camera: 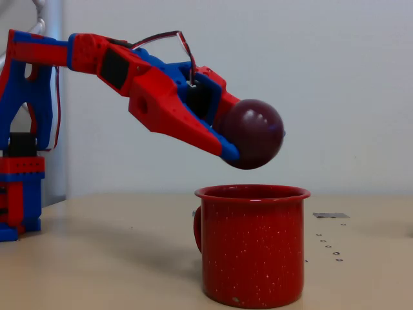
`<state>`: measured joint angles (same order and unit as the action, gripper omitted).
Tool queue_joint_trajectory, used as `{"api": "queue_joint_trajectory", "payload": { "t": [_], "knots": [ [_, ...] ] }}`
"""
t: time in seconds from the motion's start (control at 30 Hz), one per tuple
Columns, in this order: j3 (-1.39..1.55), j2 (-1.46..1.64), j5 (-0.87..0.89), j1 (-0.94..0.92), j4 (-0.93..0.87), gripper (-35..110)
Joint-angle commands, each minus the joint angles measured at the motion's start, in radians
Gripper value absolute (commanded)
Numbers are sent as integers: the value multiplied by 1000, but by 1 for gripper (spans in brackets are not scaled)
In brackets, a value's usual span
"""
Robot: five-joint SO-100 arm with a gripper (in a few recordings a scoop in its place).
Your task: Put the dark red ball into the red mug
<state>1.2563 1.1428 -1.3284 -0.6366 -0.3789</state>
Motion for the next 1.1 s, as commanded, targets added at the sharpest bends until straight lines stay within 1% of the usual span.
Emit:
{"api": "queue_joint_trajectory", "payload": {
  "t": [0.0,0.3,0.53,0.77,0.9,0.97,1.07],
  "knots": [
    [-117,46,-2,-2,40,22],
    [-94,58,-97,26,41,25],
    [-83,77,-49,52,48,31],
    [-35,94,-15,67,-6,33],
    [-37,95,-100,67,-75,30],
    [-60,95,-123,66,-156,29],
    [-75,97,-239,54,-304,28]
  ]
}}
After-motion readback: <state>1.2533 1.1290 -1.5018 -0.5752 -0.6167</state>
